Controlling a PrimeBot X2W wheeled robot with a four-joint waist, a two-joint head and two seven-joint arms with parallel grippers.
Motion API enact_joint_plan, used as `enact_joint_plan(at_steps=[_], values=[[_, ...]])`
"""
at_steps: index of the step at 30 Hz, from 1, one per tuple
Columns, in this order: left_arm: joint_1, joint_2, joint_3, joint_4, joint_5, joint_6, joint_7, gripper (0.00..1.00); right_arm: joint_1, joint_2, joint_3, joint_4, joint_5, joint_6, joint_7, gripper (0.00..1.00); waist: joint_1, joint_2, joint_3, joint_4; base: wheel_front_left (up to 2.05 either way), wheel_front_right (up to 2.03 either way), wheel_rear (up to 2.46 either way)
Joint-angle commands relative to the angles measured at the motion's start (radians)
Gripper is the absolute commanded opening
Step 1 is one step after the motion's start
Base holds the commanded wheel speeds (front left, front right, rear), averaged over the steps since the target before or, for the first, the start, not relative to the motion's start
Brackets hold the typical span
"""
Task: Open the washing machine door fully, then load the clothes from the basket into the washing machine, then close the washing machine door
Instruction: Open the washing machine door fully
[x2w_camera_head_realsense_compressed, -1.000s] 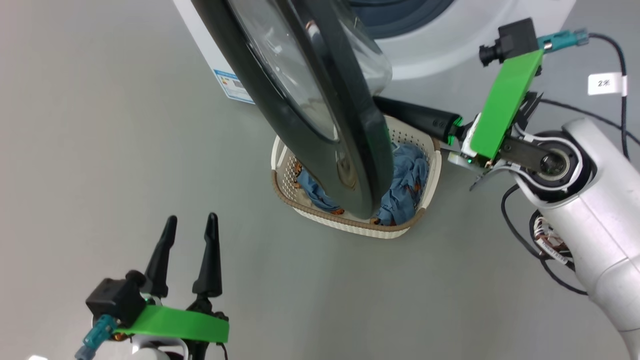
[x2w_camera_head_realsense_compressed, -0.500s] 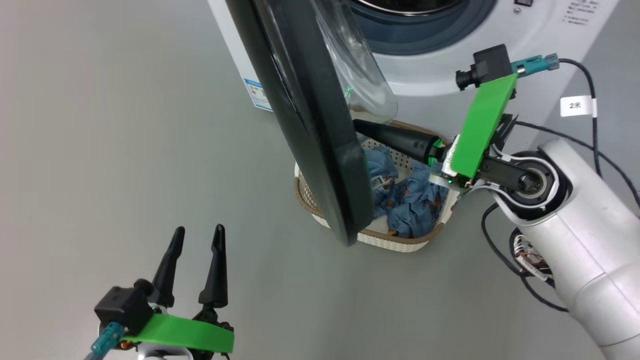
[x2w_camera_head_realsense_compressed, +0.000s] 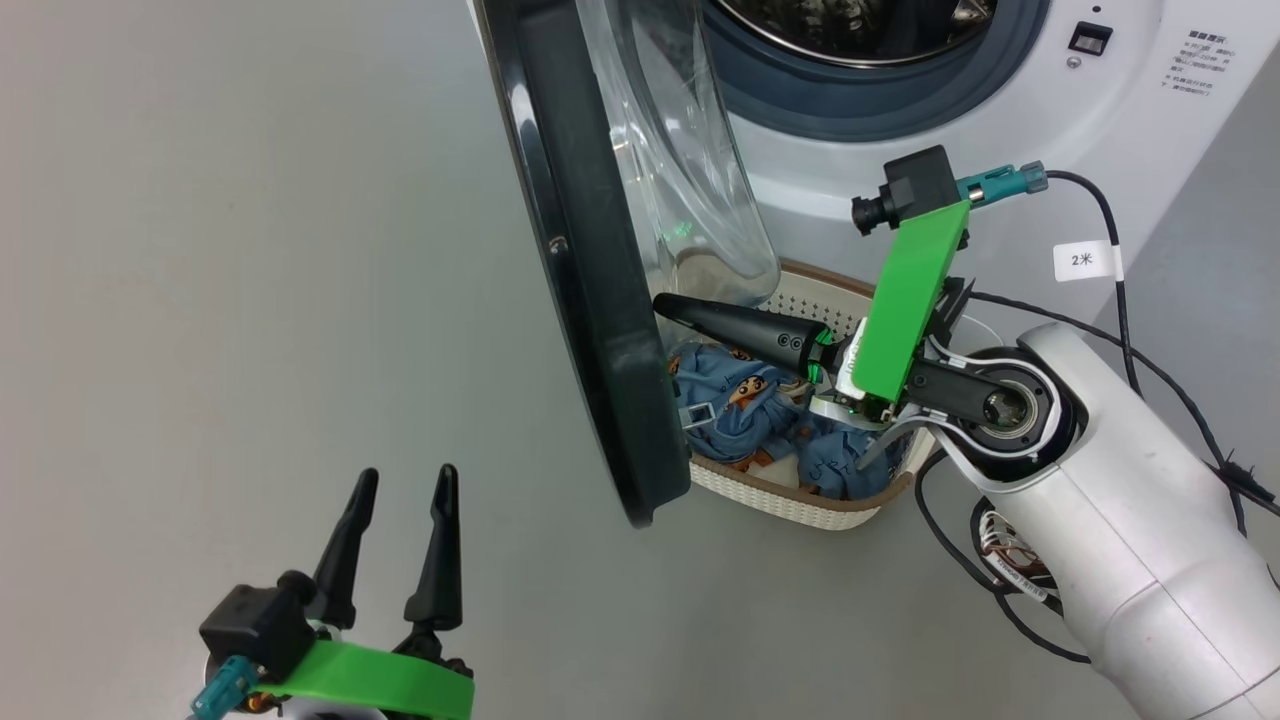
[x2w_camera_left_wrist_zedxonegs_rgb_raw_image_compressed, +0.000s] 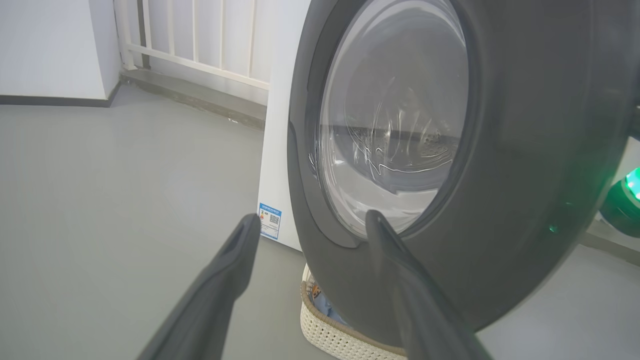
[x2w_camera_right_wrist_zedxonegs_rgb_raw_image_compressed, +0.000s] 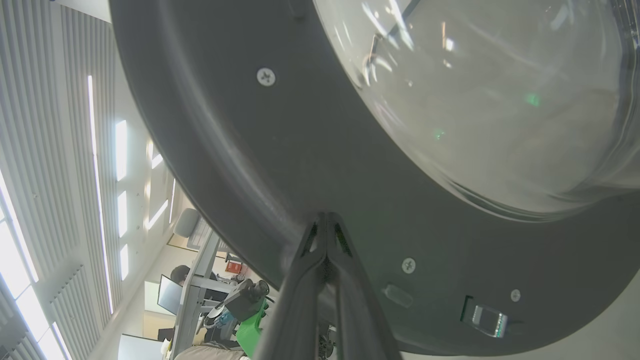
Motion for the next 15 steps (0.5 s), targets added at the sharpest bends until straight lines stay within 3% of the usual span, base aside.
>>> enact_joint_plan(at_steps=[1, 14, 15], values=[[-0.007, 0.018, 0.031, -0.016, 0.01, 0.0, -0.006, 1.0, 0.014, 0.034, 0.0, -0.028, -0.01, 0.008, 0.007, 0.0, 0.0, 0.0, -0.003, -0.001, 0.0, 0.0, 0.0], [0.001, 0.018, 0.04, -0.01, 0.031, 0.0, -0.006, 1.0, 0.056, 0.013, -0.034, -0.041, -0.043, 0.008, -0.057, 0.0, 0.0, 0.0, -0.04, -0.065, 0.0, 0.0, 0.0], [0.001, 0.018, 0.043, -0.009, 0.034, 0.0, -0.006, 1.0, 0.062, 0.009, -0.037, -0.042, -0.047, 0.008, -0.067, 0.11, 0.0, 0.0, -0.043, -0.072, 0.0, 0.0, 0.0]])
